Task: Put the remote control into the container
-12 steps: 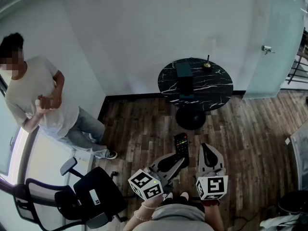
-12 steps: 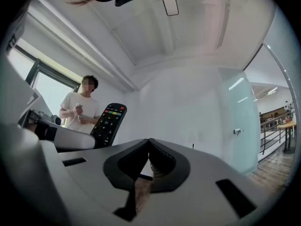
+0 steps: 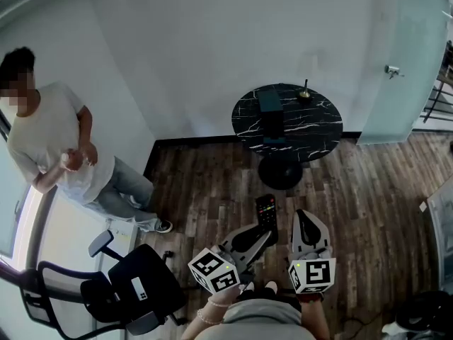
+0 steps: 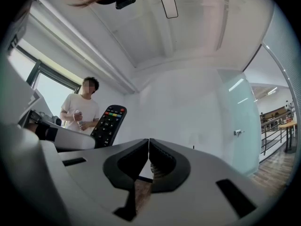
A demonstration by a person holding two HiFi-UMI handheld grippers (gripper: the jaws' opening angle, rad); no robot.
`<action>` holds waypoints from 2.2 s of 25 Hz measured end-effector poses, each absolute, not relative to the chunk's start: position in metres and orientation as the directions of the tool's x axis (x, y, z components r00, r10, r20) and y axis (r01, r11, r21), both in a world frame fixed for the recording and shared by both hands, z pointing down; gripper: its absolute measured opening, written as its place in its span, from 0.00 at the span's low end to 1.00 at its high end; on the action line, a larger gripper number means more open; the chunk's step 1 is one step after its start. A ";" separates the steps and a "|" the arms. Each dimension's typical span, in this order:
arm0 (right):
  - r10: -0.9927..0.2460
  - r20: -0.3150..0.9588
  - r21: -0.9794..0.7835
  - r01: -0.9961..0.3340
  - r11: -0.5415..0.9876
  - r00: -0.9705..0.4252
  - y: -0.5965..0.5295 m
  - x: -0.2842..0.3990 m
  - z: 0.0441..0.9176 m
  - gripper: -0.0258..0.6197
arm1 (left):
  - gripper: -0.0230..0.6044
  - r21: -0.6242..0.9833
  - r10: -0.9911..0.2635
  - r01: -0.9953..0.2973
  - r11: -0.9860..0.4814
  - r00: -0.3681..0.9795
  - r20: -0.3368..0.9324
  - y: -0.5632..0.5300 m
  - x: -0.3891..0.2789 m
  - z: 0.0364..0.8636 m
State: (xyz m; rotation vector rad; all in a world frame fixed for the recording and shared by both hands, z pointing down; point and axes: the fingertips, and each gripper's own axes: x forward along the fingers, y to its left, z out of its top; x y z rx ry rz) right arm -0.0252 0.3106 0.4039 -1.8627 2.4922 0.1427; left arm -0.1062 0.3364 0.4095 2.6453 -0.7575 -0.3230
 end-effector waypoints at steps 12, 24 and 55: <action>-0.949 -0.067 0.063 -0.950 0.305 -0.309 0.307 -0.007 0.408 0.06 | 0.18 0.409 -0.569 -0.484 -0.773 0.815 -0.111 0.331 -0.090 0.413; -0.943 -0.064 0.056 -0.945 0.323 -0.326 0.301 0.017 0.412 0.06 | 0.18 0.414 -0.594 -0.514 -0.752 0.800 -0.087 0.324 -0.066 0.413; -0.960 -0.038 0.068 -0.959 0.276 -0.278 0.200 0.012 0.418 0.06 | 0.18 0.415 -0.547 -0.466 -0.782 0.832 -0.095 0.226 -0.069 0.414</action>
